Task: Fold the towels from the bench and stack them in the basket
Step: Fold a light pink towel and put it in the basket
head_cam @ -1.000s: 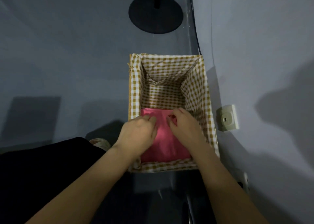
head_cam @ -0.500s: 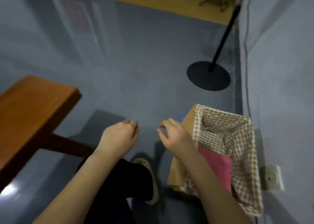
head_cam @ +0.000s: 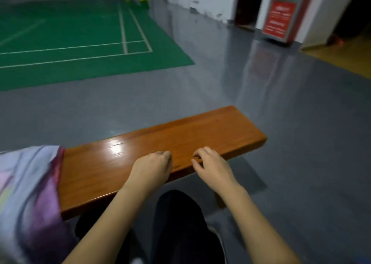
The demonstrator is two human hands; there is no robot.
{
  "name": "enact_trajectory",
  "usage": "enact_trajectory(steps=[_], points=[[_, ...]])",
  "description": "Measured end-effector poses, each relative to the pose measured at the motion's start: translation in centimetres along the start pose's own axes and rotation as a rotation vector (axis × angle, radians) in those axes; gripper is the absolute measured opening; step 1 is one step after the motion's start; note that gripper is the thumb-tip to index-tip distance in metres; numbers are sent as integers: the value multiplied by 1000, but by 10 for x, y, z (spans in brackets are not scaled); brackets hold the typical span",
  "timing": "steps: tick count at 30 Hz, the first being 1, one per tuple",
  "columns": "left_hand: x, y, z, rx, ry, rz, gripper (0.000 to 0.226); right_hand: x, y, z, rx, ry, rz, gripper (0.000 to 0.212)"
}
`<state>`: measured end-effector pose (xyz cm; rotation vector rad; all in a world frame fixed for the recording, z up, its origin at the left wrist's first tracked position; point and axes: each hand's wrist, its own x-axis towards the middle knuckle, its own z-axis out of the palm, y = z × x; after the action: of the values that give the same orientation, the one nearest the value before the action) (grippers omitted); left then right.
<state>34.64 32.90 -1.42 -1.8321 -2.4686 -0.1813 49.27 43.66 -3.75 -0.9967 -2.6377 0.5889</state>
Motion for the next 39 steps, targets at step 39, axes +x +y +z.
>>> enact_trajectory(steps=[39], points=[[-222, -358, 41, -191, 162, -945, 22, 96, -380, 286, -133, -301, -556, 29]])
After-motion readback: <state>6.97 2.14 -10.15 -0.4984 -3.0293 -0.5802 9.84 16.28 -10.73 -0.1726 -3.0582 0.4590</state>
